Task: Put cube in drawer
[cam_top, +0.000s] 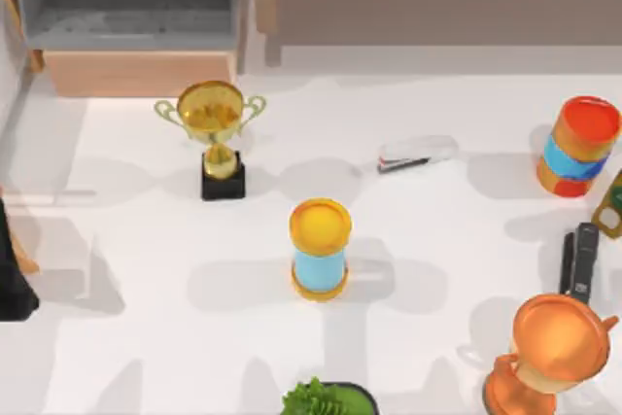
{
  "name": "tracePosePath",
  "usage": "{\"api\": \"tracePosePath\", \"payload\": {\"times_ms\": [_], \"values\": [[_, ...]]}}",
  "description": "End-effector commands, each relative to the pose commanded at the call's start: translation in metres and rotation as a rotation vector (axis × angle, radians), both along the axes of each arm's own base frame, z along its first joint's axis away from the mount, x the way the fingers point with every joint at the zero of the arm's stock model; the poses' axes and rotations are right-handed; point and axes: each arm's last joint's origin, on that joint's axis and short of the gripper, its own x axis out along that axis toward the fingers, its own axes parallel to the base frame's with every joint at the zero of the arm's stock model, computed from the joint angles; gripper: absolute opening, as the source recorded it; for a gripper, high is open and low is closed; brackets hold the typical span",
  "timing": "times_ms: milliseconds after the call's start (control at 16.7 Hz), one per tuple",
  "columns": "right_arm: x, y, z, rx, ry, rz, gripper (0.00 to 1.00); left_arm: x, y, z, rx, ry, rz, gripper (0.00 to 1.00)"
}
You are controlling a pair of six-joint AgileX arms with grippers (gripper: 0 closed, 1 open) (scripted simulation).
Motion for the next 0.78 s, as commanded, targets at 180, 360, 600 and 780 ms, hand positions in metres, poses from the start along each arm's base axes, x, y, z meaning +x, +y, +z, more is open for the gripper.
{"api": "tracePosePath", "payload": {"times_ms": [180,360,600,780], "values": [[0.000,0.000,0.000,0.000,0.000,0.000,1.00,0.000,0.000,0.003,0.000,-0.002,-0.001,1.00],[0.000,0.000,0.000,0.000,0.000,0.000,1.00,0.002,-0.004,0.027,0.002,-0.019,-0.009,1.00],[0.000,0.000,0.000,0.000,0.000,0.000,1.00,0.019,-0.016,0.089,-0.006,-0.063,-0.017,1.00],[0.000,0.000,0.000,0.000,0.000,0.000,1.00,0.058,-0.038,0.147,-0.025,-0.100,-0.022,1.00]]}}
